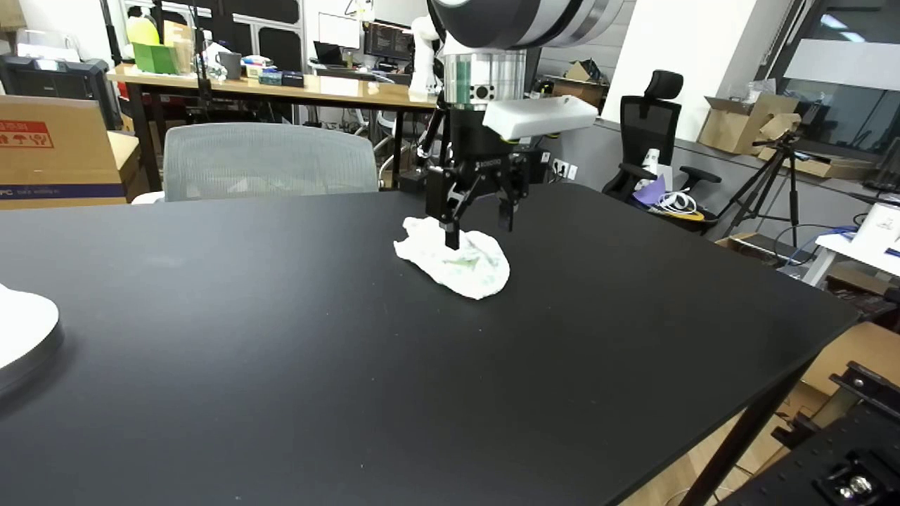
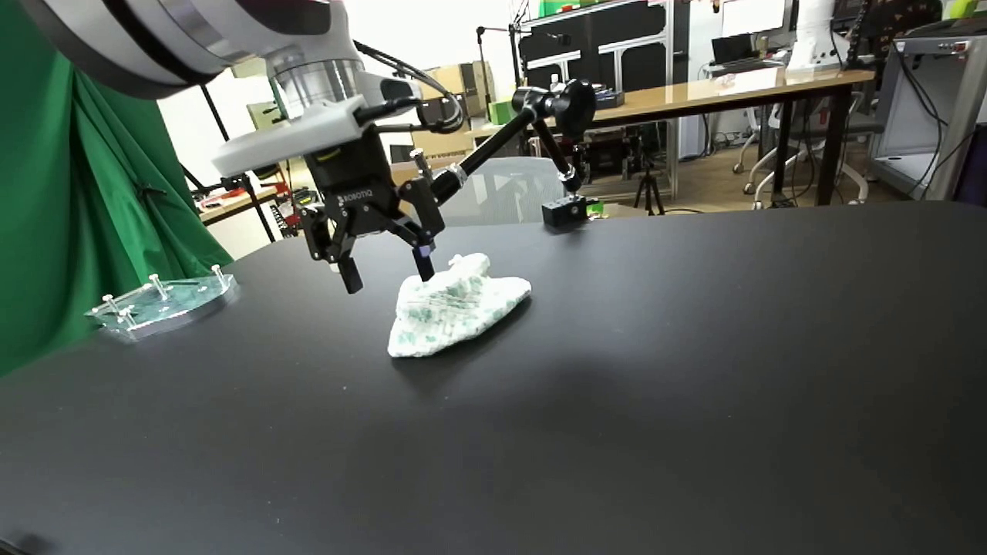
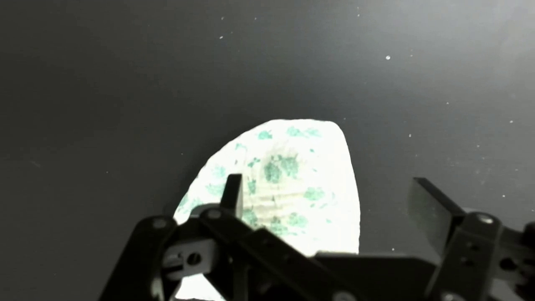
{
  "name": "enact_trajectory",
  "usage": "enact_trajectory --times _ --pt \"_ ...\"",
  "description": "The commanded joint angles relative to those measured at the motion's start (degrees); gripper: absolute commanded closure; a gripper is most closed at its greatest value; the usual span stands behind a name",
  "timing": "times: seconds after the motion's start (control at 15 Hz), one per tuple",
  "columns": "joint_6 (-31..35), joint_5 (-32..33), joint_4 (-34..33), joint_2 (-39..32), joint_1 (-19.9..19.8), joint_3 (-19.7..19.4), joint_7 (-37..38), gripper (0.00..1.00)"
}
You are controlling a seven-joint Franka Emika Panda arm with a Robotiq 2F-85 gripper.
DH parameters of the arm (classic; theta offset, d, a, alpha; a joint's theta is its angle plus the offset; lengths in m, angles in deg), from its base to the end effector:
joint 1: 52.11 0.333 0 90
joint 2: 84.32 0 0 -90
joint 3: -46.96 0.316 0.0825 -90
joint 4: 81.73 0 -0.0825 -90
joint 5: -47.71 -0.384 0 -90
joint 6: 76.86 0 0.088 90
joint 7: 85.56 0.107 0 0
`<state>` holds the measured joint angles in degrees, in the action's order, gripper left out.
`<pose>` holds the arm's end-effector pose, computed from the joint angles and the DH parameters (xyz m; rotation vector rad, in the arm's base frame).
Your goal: Hang the cloth on the stand
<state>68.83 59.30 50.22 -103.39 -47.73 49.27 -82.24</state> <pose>0.5130 0.0634 0.1941 3.0185 0.3482 -0.1261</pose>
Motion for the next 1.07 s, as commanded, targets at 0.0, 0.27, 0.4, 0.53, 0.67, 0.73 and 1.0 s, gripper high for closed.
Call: enact_trajectory --times 0.0,0.27,0.4,0.53,0.67,0.73,1.0 --pt "-0.1 -0.3 -0.1 0.1 0.6 -0.5 -0.2 0.00" --pt "0.5 0.1 -0.2 -0.2 0.7 -0.7 -0.2 0.00" --pt "0.7 -0.2 -0.5 -1.7 0.1 -0.7 -1.5 0.00" --pt "0.7 0.0 -0.8 -3.1 -0.1 -1.1 -2.4 0.00" --pt "0.7 0.1 -0.9 -4.6 -0.3 -1.5 -3.3 0.00" --pt "0.8 0.0 -1.1 -5.3 -0.4 -1.6 -3.7 0.00" --pt "4.5 -0.9 -1.3 -6.8 -0.6 -1.5 -4.3 0.40"
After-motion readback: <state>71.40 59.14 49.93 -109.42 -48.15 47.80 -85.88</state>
